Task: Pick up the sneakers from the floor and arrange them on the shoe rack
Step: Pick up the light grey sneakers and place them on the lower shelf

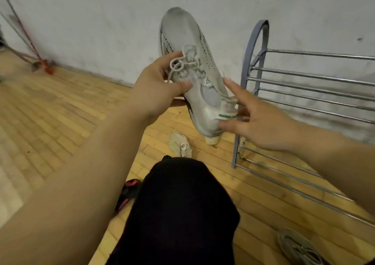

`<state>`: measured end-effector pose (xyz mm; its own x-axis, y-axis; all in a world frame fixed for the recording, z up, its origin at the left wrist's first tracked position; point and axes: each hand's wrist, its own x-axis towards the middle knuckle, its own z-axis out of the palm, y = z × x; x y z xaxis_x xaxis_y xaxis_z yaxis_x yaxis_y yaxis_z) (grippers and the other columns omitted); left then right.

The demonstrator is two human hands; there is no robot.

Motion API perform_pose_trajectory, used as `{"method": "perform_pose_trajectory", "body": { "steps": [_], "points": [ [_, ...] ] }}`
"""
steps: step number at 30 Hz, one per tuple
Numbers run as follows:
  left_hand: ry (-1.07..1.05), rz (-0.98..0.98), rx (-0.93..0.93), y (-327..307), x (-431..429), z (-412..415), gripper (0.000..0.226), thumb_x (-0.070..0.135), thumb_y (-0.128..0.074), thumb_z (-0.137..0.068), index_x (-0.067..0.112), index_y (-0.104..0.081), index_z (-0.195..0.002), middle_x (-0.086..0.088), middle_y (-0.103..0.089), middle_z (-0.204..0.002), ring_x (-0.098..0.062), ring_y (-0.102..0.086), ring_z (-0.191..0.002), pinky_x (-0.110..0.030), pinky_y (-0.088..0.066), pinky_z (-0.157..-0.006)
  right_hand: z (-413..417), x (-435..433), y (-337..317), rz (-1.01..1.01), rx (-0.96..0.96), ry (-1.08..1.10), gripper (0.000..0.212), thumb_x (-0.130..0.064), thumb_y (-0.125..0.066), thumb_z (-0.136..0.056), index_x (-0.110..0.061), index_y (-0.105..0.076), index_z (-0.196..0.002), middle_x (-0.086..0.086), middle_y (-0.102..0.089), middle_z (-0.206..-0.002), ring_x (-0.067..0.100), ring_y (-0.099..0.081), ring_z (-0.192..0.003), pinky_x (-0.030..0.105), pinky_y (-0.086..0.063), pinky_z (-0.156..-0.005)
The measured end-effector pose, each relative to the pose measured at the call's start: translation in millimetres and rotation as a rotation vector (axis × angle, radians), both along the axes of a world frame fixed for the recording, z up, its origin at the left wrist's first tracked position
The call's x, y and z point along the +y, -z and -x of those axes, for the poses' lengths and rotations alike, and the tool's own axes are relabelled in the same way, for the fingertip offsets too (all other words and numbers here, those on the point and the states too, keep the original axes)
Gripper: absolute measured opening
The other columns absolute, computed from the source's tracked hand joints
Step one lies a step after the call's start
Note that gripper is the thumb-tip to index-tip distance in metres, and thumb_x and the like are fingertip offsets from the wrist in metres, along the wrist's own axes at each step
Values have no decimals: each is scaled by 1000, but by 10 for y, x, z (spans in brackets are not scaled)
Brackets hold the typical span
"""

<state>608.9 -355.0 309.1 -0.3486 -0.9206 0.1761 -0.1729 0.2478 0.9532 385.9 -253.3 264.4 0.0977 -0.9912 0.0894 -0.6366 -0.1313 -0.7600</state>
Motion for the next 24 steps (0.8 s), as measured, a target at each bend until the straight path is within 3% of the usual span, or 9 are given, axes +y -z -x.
{"method": "perform_pose_trajectory", "body": {
  "steps": [2, 3, 5, 7, 11, 16, 20, 22, 24],
  "points": [
    [-49, -8, 54, 46, 79, -357, 57, -5, -71, -90, 26, -60, -137, -4, -69, -124, -26, -75, -103, -46, -64, -79, -361, -188, -180, 3, 43, -75, 89, -55, -70, -88, -67, -7, -150, -38, -45, -125, -6, -55, -113, 7, -38, -90],
    [-84, -20, 77, 102, 119, -565, 57, -5, -70, -91, 25, -59, -138, -2, -70, -123, -24, -75, -103, -44, -64, -78, -567, -276, -211, 2, 95, -128, 91, -53, -70, -89, -63, -5, -152, -38, -45, -132, -5, -53, -119, 3, -34, -89],
    [-152, -84, 111, 289, 195, -1000, 53, -6, -67, -93, 27, -59, -134, 3, -74, -119, -20, -75, -103, -39, -63, -77, -999, -394, -166, -5, 195, -256, 98, -52, -71, -89, -57, -1, -157, -26, -35, -158, -1, -40, -140, 10, -32, -103],
    [-196, -202, 128, 584, 272, -1423, 50, -6, -64, -95, 28, -60, -132, 3, -75, -117, -22, -75, -104, -40, -63, -79, -1414, -466, 12, -63, 249, -390, 101, -52, -72, -89, -53, 2, -158, -21, -25, -165, 2, -32, -146, 20, -29, -114],
    [-286, -468, 144, 1387, 514, -1986, 54, 0, -67, -95, 28, -55, -140, -7, -70, -130, -27, -72, -111, -49, -61, -88, -1930, -426, 747, -334, 282, -549, 100, -54, -72, -88, -54, 0, -158, -14, -24, -167, 11, -33, -148, 25, -33, -111],
    [-261, -730, 123, 2342, 948, -2037, 57, 7, -69, -96, 36, -53, -143, -8, -71, -126, -32, -70, -114, -54, -58, -94, -2094, -177, 1569, -585, 301, -511, 108, -51, -82, -79, -47, -10, -160, -10, -36, -161, 14, -42, -142, 24, -38, -106],
    [-451, -814, 363, 2814, 1089, -2035, 61, 31, -69, -96, 50, -39, -146, 2, -72, -126, -28, -70, -112, -50, -56, -98, -2152, -267, 1686, -623, 362, -455, 107, -46, -82, -81, -38, -13, -163, -4, -33, -164, 19, -39, -145, 26, -35, -111],
    [-578, -815, 216, 3103, 1146, -2057, 65, 38, -67, -97, 44, -35, -153, 0, -69, -125, -24, -68, -111, -47, -54, -100, -2122, -317, 1749, -645, 402, -395, 107, -47, -81, -83, -34, -13, -163, -4, -33, -164, 21, -39, -146, 27, -34, -110],
    [-564, -819, -209, 3477, 1235, -2061, 75, 43, -69, -95, 35, -31, -158, -3, -62, -136, -20, -63, -115, -42, -52, -101, -2063, -361, 1825, -681, 426, -339, 106, -47, -81, -83, -32, -13, -163, -4, -33, -164, 22, -40, -145, 30, -36, -112]
  ]
}}
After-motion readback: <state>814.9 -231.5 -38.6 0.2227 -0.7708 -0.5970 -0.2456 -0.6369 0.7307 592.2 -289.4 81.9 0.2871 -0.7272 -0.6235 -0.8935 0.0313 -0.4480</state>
